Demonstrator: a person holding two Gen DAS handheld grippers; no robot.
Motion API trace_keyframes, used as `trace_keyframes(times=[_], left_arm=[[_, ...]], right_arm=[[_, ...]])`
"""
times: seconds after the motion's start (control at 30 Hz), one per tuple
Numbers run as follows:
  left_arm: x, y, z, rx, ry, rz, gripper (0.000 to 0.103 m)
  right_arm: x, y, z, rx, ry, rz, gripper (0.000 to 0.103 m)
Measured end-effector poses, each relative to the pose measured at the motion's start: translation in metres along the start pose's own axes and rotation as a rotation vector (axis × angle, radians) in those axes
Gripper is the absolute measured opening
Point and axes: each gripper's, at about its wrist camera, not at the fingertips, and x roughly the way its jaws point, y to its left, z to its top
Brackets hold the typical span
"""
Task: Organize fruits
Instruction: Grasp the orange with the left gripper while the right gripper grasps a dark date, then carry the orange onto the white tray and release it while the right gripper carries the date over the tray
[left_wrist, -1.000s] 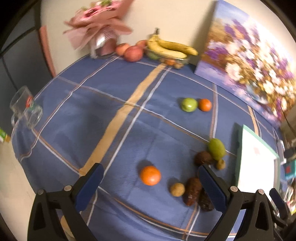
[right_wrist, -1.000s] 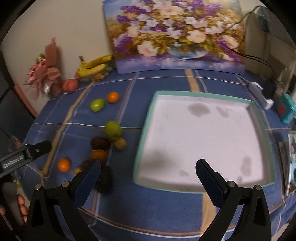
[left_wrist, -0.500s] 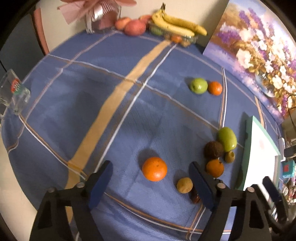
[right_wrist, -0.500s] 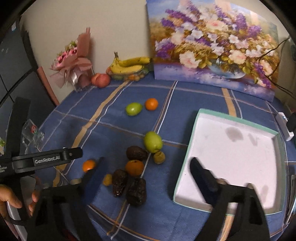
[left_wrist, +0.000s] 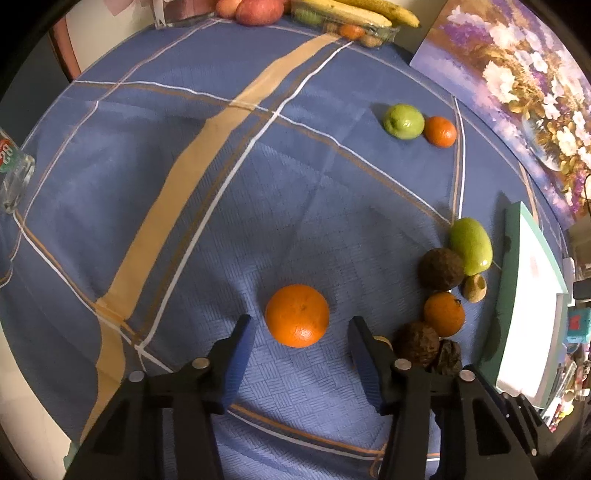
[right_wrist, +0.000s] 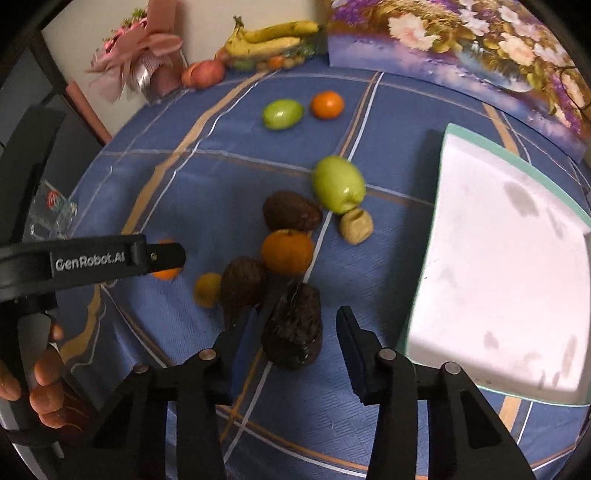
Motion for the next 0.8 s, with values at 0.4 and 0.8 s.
trace_keyframes(times=[0.4,0.8], left_arm=[[-0.017,-0.001,-0.002,0.009,-0.071,-0.007,0.036],[-0.063,-0.049,0.0,0.128,-0.2,-0.059,0.036]], right_arm=[[-0.005,-0.005,-0.003,0.016,-0.017,0.03,0.039],[-0.051,-0.054,0.011,0.172,-0.157,-0.02,0.039]])
